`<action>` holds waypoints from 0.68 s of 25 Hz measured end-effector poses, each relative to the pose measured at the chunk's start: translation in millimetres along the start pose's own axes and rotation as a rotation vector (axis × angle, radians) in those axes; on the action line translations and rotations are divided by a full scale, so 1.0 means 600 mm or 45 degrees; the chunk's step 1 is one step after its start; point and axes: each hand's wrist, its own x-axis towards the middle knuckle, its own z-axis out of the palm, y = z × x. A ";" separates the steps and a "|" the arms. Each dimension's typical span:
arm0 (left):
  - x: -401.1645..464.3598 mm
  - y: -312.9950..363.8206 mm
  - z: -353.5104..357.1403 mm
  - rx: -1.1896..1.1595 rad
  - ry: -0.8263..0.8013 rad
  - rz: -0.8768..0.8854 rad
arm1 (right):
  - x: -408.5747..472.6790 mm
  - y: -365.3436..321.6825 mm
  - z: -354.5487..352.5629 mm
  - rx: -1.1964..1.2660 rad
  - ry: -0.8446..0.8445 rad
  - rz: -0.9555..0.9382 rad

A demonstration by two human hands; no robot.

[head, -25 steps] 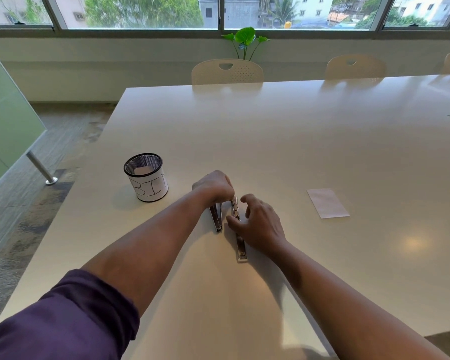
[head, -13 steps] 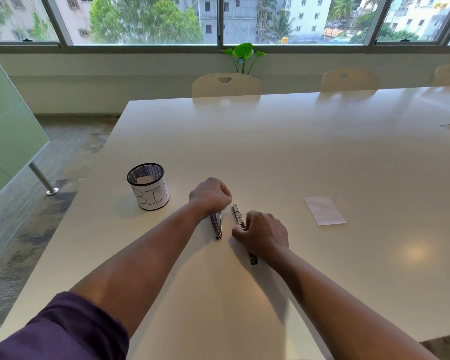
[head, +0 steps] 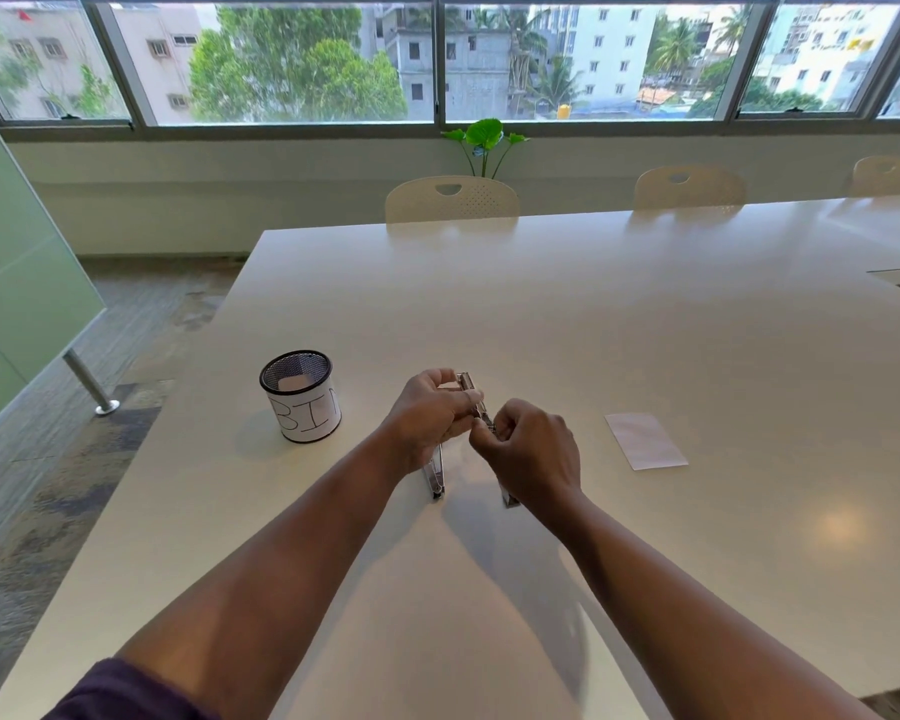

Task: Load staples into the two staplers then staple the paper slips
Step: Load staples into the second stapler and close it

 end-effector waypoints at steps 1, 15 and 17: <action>-0.002 0.001 -0.002 -0.069 -0.003 -0.005 | 0.000 -0.001 0.000 0.015 -0.002 -0.004; 0.002 -0.017 -0.036 -0.163 0.091 0.029 | 0.008 -0.001 -0.026 1.674 -0.526 0.448; 0.000 -0.020 -0.034 -0.141 0.083 0.034 | 0.009 -0.003 -0.025 1.744 -0.491 0.377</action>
